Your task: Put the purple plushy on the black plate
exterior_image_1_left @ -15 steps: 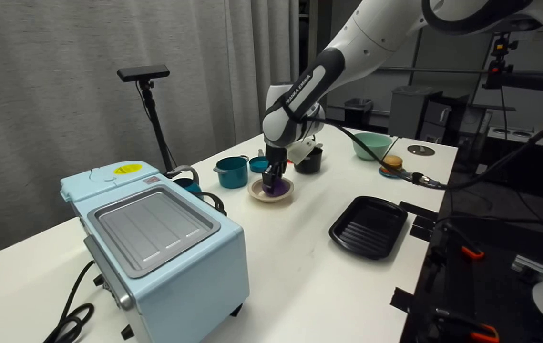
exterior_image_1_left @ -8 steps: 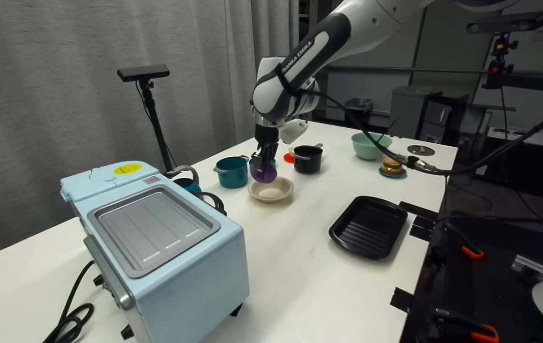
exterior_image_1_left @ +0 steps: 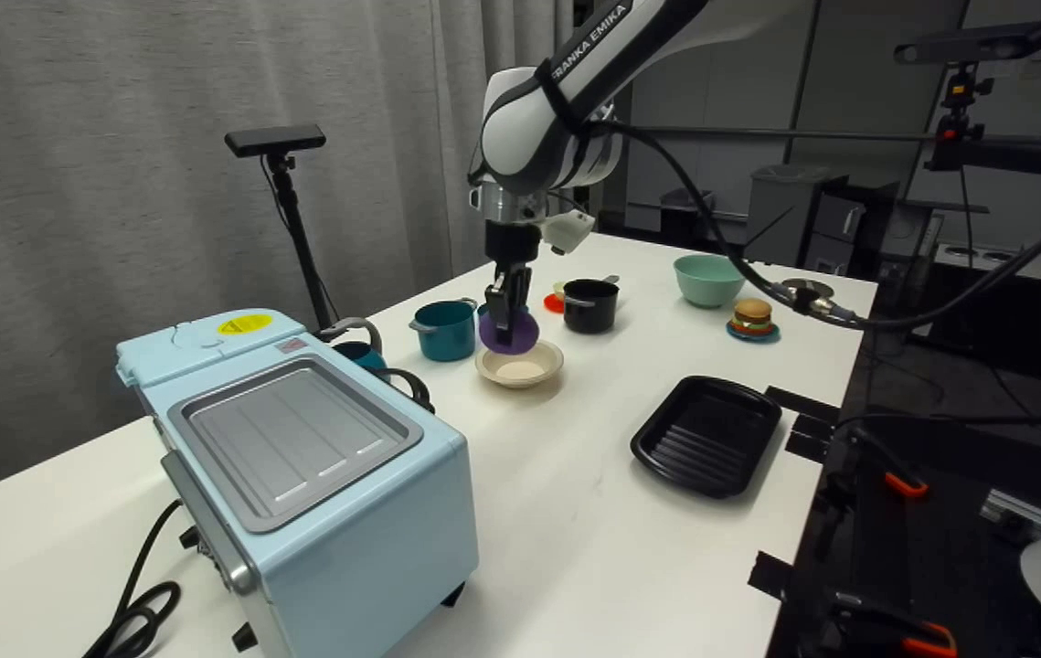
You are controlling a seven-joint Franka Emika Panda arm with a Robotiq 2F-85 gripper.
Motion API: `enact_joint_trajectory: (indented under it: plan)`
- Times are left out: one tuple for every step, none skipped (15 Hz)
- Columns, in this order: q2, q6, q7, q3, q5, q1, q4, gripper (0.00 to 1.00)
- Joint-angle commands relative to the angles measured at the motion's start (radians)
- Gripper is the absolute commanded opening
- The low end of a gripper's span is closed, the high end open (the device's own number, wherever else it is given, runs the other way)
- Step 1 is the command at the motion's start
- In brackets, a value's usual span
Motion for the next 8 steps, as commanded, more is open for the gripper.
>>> enact_joint_trajectory:
  plan:
    - [-0.162, -0.016, -0.077, 0.023, 0.02, -0.003, -0.223, 0.06]
    - [-0.192, -0.019, -0.092, 0.026, 0.02, -0.001, -0.272, 0.06]
    - [-0.23, -0.021, -0.113, 0.032, 0.027, -0.002, -0.328, 0.06]
    - [-0.262, -0.025, -0.13, 0.038, 0.035, 0.0, -0.377, 0.06]
    - [-0.302, -0.014, -0.15, 0.042, 0.044, 0.003, -0.435, 0.06]
    - [-0.33, -0.018, -0.167, 0.044, 0.056, 0.005, -0.475, 0.06]
    - [-0.357, -0.018, -0.193, 0.048, 0.074, 0.008, -0.512, 0.06]
    - [-0.391, -0.005, -0.209, 0.048, 0.088, 0.014, -0.56, 0.06]
